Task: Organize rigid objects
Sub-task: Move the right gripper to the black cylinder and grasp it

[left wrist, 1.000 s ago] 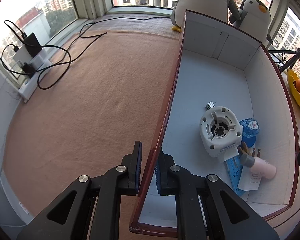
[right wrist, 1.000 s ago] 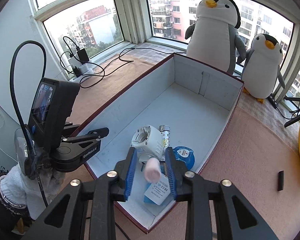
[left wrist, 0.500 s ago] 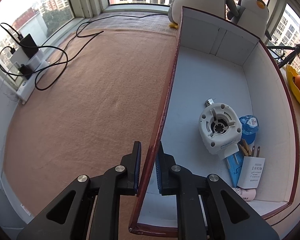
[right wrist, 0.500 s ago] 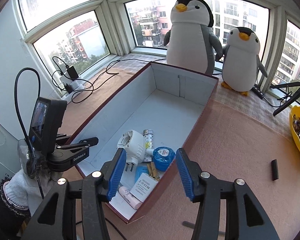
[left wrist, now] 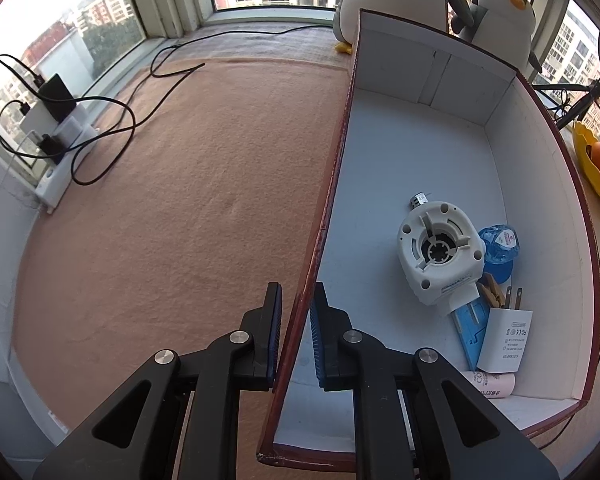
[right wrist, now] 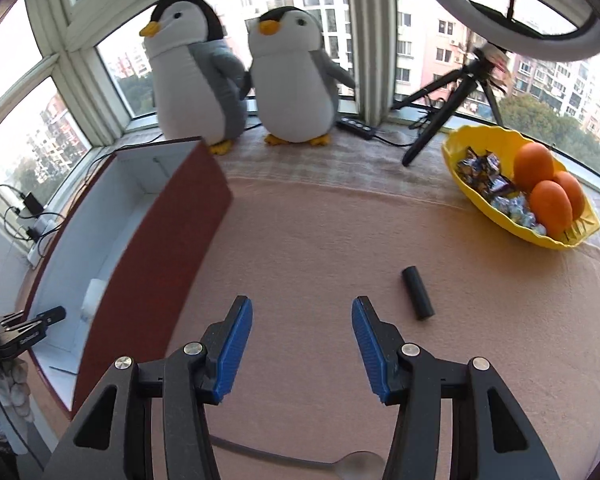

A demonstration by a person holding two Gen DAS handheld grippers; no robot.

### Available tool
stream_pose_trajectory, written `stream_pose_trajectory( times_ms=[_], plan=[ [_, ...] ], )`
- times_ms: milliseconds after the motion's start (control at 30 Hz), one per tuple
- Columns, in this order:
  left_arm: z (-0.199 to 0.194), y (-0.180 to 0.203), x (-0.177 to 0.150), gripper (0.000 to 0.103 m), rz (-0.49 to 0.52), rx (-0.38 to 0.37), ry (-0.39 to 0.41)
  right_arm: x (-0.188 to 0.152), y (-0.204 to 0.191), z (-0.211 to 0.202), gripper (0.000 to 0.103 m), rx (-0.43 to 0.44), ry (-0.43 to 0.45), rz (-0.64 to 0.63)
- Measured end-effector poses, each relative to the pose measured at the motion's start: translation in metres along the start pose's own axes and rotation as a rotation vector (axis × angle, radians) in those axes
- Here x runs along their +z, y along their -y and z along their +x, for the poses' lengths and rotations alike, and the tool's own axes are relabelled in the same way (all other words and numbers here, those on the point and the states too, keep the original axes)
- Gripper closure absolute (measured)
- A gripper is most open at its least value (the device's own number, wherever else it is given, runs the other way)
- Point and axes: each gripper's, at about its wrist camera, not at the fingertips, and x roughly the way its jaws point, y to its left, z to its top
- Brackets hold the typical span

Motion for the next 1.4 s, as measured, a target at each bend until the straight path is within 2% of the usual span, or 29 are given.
stream_pose_trajectory(
  times_ms=[200,467,600,900,1000,1233,1400],
  plan=[
    [0.0,0.001,0.001,0.09,0.01,0.016,-0.006,0.011,0.056,0.032,0.055,-0.057,-0.067,0.088],
    [-0.001,0.004,0.001,0.09,0.017,0.034,-0.015,0.012,0.077,0.062,0.055,-0.045,-0.137,0.139],
    [0.0,0.004,0.002,0.09,0.019,0.04,-0.019,0.012,0.079,0.075,0.057,-0.043,-0.167,0.139],
    [0.0,0.004,0.001,0.09,0.017,0.043,-0.019,0.014,0.074,0.094,0.074,-0.082,-0.201,0.098],
    [-0.001,0.004,0.001,0.09,0.017,0.042,-0.018,0.015,0.073,0.095,0.088,-0.092,-0.207,0.088],
    [-0.001,0.002,0.0,0.09,0.015,0.034,-0.013,0.01,0.067,0.092,0.088,-0.116,-0.194,0.075],
    [-0.002,0.002,0.0,0.09,0.012,0.024,-0.005,0.004,0.053,0.069,0.088,-0.098,-0.151,0.062]
  ],
)
